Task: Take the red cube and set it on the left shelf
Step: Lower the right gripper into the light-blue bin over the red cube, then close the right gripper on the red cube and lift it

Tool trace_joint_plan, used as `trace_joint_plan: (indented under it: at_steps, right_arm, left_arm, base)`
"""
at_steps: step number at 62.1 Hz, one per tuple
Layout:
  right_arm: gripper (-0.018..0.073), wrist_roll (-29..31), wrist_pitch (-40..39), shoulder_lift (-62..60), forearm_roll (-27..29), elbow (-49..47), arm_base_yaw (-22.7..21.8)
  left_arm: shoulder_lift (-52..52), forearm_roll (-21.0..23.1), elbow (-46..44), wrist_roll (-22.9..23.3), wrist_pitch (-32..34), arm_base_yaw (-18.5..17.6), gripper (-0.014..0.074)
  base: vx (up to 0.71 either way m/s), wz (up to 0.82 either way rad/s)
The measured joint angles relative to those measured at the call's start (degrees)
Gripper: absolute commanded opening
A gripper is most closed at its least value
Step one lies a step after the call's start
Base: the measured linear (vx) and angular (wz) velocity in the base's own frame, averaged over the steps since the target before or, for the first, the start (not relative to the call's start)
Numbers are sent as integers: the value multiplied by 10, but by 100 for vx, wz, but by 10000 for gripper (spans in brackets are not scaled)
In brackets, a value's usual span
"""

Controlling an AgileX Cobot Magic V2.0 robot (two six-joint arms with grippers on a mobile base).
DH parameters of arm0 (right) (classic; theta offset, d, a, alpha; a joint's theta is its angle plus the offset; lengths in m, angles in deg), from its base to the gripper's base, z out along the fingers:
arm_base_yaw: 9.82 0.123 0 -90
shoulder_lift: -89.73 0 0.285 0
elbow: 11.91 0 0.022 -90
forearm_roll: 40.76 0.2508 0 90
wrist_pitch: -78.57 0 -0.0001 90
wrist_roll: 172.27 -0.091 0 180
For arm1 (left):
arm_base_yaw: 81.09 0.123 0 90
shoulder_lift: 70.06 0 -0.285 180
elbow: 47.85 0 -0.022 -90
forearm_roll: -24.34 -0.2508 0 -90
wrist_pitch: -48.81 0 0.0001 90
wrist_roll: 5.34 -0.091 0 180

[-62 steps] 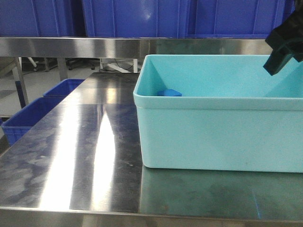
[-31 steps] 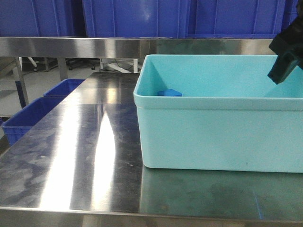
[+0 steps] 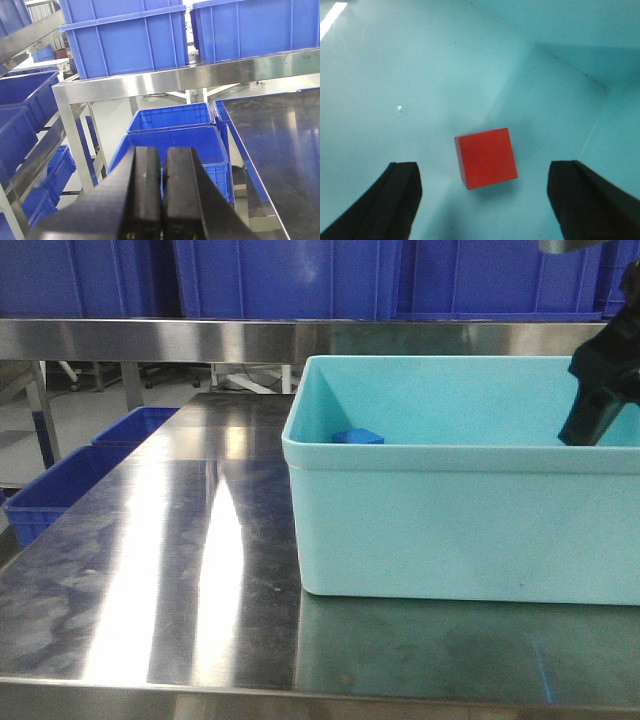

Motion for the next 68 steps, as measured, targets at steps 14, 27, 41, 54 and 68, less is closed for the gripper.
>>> trace_joint_plan:
  at_steps: [14,27,41,54,68]
  right_arm:
    - [626,0,0,18,0,0,0]
    - [626,0,-2,42,-1,0,0]
    - [626,1,-22,68,-8,0,0]
    - [626,1,-32,91,-9,-2,0]
    - [626,1,-39,101,-11,-2,0]
  left_arm:
    - [0,0,0,0,0,0,106]
    - [0,0,0,0,0,0,106]
    - [0,0,0,0,0,0,106]
    - [0,0,0,0,0,0,106]
    - [0,0,0,0,0,0,106]
  base:
    - [0,0]
    - [0,0]
    - [0,0]
    - [0,0]
    - [0,0]
